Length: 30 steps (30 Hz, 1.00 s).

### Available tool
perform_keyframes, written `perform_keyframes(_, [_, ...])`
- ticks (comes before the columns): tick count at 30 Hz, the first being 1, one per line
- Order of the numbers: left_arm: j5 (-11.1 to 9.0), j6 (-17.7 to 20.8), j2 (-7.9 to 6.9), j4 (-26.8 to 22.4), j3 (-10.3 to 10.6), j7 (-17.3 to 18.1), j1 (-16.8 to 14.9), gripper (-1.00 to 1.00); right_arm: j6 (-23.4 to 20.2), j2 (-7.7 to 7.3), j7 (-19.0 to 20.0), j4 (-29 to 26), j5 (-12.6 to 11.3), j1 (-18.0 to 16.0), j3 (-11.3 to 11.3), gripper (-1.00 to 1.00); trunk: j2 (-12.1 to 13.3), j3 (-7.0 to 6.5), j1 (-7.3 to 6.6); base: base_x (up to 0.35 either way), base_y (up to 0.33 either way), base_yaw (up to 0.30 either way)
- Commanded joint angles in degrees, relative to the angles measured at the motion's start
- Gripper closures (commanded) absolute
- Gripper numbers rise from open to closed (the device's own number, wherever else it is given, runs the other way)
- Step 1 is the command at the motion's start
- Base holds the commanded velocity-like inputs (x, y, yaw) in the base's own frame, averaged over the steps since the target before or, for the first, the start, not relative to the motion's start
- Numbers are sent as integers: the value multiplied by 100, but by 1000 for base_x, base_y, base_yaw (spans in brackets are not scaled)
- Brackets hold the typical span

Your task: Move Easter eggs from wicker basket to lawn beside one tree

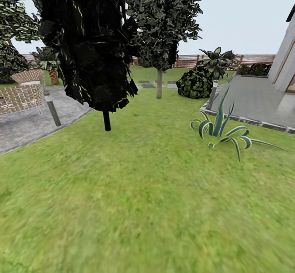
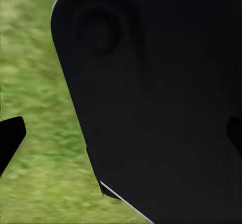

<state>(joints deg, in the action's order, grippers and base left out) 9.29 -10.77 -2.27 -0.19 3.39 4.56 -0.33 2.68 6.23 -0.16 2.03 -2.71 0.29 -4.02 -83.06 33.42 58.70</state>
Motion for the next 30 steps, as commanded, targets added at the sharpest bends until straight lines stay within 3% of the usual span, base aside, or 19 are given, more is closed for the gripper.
perform_keyframes(1, [20,-23,-2,3,30,1,-2,-100,29,1,-2,8,-28,-3,-39,-100,-2,4,3,307,-114,-6])
perform_keyframes(30, [20,-22,0,1,30,1,-2,-100,31,-6,-2,8,-31,-3,-46,-100,-2,4,3,311,-88,-1])
